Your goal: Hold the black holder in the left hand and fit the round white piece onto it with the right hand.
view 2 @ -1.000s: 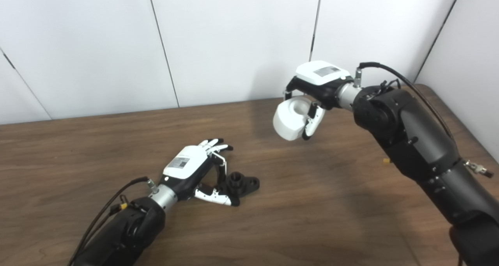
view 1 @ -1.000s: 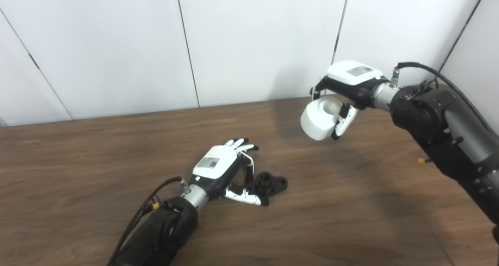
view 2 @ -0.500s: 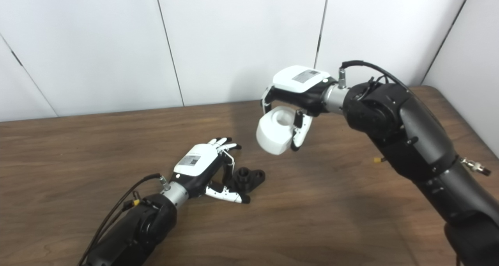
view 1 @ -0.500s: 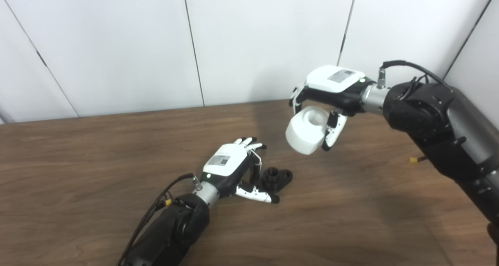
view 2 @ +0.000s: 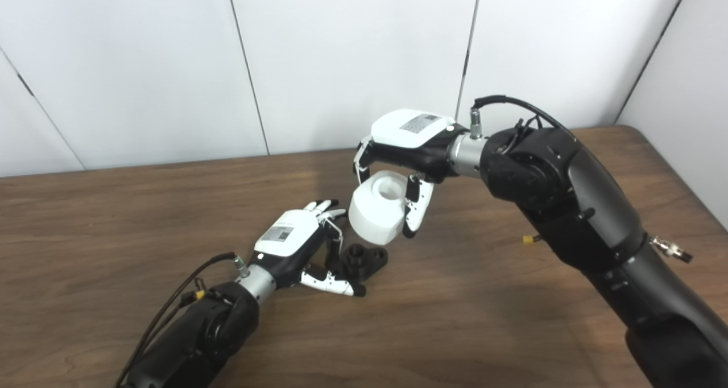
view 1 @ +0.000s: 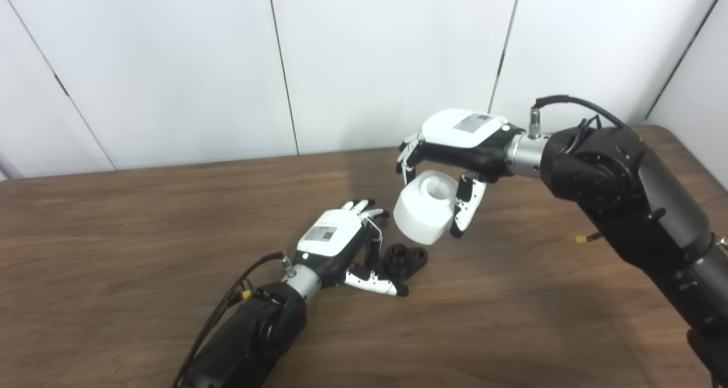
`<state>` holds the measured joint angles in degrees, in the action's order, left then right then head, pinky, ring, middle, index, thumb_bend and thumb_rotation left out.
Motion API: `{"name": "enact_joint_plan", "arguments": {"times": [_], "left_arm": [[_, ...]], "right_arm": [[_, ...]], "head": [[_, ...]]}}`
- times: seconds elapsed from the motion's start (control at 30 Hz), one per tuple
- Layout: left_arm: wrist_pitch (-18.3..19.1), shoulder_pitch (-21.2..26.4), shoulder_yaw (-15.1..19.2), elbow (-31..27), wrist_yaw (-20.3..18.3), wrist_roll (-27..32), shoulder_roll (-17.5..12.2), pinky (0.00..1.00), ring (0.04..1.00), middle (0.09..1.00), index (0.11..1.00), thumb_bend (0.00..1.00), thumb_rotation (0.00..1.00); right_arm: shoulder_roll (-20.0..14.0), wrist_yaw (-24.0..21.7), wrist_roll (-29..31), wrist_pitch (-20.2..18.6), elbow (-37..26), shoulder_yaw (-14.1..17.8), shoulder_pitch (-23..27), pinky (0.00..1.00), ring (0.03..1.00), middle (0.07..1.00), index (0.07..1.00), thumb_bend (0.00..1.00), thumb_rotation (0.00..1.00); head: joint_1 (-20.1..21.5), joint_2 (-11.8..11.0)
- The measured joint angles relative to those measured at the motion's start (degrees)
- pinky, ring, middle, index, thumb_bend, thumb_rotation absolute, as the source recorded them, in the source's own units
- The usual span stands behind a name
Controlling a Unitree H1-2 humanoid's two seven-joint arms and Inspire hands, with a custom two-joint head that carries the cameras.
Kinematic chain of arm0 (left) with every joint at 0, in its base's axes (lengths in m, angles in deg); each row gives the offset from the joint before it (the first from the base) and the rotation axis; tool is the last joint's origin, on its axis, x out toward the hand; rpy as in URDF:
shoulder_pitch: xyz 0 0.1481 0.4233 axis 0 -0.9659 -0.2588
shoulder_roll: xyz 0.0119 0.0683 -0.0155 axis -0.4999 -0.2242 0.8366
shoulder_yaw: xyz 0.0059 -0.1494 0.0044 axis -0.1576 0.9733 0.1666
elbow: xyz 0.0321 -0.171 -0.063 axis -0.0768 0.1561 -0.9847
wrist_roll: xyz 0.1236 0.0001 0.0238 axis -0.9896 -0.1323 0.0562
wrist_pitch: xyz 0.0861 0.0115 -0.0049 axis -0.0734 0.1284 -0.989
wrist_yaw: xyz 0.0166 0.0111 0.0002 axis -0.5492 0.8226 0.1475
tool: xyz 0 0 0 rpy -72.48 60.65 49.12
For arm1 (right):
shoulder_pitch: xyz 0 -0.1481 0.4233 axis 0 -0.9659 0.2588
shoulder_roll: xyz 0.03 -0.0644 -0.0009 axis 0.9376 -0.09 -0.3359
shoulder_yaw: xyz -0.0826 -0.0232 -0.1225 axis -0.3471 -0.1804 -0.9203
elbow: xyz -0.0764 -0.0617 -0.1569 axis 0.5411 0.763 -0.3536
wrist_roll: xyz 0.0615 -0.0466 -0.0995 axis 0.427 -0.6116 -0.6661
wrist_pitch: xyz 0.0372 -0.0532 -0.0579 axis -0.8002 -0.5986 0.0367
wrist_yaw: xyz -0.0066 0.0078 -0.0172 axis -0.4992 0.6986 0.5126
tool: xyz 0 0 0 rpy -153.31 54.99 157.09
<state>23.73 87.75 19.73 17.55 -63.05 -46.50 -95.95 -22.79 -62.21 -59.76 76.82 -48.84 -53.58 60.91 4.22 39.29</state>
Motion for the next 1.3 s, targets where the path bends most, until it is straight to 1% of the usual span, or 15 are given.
{"name": "enact_joint_plan", "arguments": {"times": [0.17,0.27,0.47,0.63,0.83,0.97,1.17,1.3], "left_arm": [[0.02,0.01,-0.02,-0.02,-0.03,0.00,0.00,1.00,0.982,0.894,0.483,0.52,0.06],[0.25,0.10,-0.05,-0.14,-0.47,0.00,0.02,1.00,0.981,0.894,0.483,0.52,0.06],[0.82,0.18,-0.02,-0.56,-1.52,0.00,0.03,1.00,0.981,0.895,0.483,0.52,0.06],[1.00,0.17,-0.01,-0.65,-1.60,0.00,0.05,1.00,0.982,0.891,0.483,0.52,0.06],[1.90,-0.02,-0.12,-1.39,-1.85,-0.02,0.03,1.00,0.978,0.891,0.483,0.52,0.06],[2.19,-0.24,-0.12,-1.72,-1.86,-0.03,0.02,1.00,0.980,0.887,0.483,0.52,0.06],[2.76,-0.40,-0.15,-2.08,-1.92,-0.04,-0.01,1.00,0.977,0.885,0.482,0.52,0.06],[3.00,-0.54,-0.15,-2.43,-2.00,-0.04,0.04,1.00,0.976,0.884,0.482,0.52,0.06]], "right_arm": [[1.18,-0.06,-0.40,-0.11,0.00,-0.35,-0.19,0.88,0.903,0.788,0.478,0.53,0.14],[1.94,-0.06,-0.57,0.11,0.07,-1.24,-0.25,0.88,0.895,0.788,0.478,0.53,0.14],[2.56,-0.06,-1.29,0.57,0.51,-2.34,-0.25,0.84,0.876,0.792,0.478,0.53,0.14],[3.61,-0.03,-1.59,0.91,1.53,-3.40,-0.26,0.83,0.870,0.790,0.478,0.53,0.14],[4.13,-0.02,-2.38,0.96,2.32,-3.95,-0.58,0.85,0.874,0.790,0.479,0.53,0.14],[4.28,0.08,-2.59,0.94,2.31,-4.13,-1.76,0.87,0.878,0.792,0.479,0.53,0.14],[4.80,0.11,-3.28,0.72,2.31,-4.49,-1.78,0.90,0.899,0.800,0.480,0.53,0.14],[5.74,-0.24,-3.92,0.50,2.32,-5.63,-2.16,0.90,0.909,0.806,0.481,0.53,0.14]], "head": [[-0.26,0.26],[-0.26,0.44],[-0.26,0.70],[-0.26,0.79],[-0.35,1.14],[-0.44,1.32],[-0.62,1.76],[-0.70,2.02]]}}
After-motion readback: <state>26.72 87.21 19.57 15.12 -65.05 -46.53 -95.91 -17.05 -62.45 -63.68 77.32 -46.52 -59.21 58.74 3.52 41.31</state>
